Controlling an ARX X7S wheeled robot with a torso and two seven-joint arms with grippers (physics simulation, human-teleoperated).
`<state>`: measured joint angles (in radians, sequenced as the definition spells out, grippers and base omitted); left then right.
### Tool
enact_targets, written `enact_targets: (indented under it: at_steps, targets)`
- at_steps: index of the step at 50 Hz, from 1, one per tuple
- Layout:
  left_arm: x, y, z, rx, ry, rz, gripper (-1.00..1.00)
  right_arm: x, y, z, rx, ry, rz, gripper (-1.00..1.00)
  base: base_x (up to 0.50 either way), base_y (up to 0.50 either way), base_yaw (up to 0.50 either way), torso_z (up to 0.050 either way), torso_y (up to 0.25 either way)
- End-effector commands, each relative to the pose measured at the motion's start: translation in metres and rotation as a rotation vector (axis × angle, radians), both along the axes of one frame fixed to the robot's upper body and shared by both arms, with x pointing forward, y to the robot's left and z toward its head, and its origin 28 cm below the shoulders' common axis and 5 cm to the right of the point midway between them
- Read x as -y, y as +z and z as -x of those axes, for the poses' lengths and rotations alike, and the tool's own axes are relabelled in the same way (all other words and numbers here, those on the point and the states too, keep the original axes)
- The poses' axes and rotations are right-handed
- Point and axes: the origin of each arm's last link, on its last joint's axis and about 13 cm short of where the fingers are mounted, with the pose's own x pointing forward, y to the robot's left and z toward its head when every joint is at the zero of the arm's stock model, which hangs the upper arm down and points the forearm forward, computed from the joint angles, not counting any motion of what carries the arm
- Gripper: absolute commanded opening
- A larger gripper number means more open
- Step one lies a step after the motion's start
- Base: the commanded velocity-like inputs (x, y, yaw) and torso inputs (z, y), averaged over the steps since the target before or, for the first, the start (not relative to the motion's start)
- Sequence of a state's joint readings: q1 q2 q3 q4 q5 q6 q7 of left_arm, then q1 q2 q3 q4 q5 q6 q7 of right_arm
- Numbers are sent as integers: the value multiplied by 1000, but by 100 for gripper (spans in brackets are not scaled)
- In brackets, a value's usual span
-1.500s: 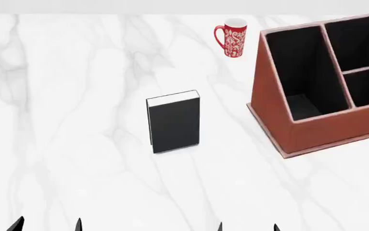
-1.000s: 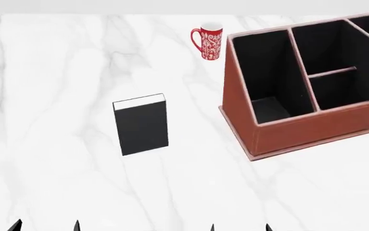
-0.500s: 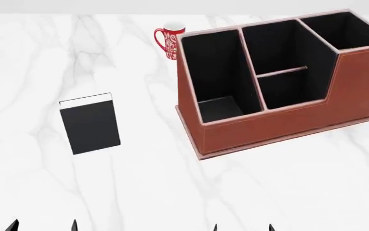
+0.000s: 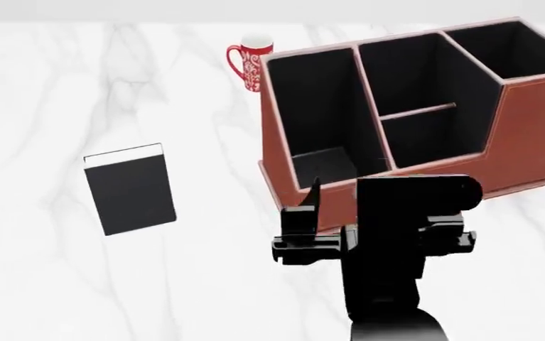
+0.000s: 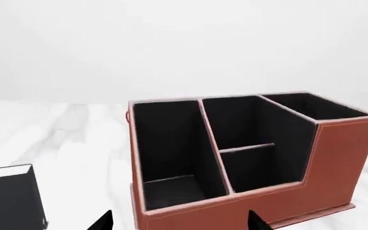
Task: Pick up the book and place it in the right compartment of the caddy.
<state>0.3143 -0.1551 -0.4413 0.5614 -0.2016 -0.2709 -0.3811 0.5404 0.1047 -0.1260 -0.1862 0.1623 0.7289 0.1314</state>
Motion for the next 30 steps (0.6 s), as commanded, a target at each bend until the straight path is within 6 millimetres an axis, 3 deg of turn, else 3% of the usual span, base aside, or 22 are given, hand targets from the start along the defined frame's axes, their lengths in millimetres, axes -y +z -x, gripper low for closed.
enact_targets:
  at_steps: [1, 30]
  targets:
    - [-37, 38, 68, 28, 305, -119, 100, -6, 112, -35, 52, 14, 58, 100, 500, 0, 0, 0, 0]
    - [-37, 37, 69, 28, 306, -120, 100, -7, 127, -37, 48, 30, 46, 100, 500, 0, 0, 0, 0]
